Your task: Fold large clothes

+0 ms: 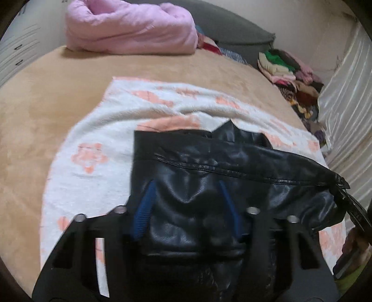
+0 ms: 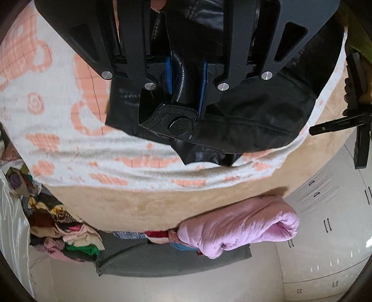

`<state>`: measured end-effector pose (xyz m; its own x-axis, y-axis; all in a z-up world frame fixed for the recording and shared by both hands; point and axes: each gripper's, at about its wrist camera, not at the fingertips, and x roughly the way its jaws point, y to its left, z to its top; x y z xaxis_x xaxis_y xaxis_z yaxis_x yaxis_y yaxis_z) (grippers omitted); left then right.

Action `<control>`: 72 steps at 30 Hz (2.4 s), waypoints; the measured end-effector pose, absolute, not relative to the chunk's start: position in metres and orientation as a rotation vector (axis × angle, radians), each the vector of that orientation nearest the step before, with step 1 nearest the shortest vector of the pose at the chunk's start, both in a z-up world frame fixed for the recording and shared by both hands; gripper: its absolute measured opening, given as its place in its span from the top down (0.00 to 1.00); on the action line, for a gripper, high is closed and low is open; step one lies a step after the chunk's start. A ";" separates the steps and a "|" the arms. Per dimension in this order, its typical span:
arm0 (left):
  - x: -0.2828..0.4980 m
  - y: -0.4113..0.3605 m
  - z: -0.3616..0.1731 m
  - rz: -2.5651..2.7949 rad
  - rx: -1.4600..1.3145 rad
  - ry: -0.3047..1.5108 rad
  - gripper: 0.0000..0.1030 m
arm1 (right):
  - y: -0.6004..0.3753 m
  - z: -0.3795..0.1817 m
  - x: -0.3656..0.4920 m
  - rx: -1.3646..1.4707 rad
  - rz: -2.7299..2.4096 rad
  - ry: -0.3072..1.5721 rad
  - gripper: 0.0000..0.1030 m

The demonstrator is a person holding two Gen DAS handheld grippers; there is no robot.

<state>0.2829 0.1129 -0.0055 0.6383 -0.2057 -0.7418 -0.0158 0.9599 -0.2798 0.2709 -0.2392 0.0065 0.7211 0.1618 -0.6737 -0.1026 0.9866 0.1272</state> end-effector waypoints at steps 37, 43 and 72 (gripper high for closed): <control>0.306 0.089 -0.076 -0.124 -0.133 1.017 0.78 | -0.248 0.005 0.279 0.069 0.039 0.733 0.50; 0.306 0.088 -0.076 -0.128 -0.119 1.016 0.78 | -0.201 -0.010 0.309 0.010 0.089 0.781 0.50; 0.293 0.084 -0.067 -0.136 -0.063 0.955 0.78 | -0.195 -0.045 0.308 0.088 0.088 0.908 0.35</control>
<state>0.2927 0.0840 -0.0667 0.5695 -0.1436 -0.8094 0.0881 0.9896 -0.1136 0.3076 -0.1951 -0.0449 0.6126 0.1133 -0.7822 -0.0391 0.9928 0.1132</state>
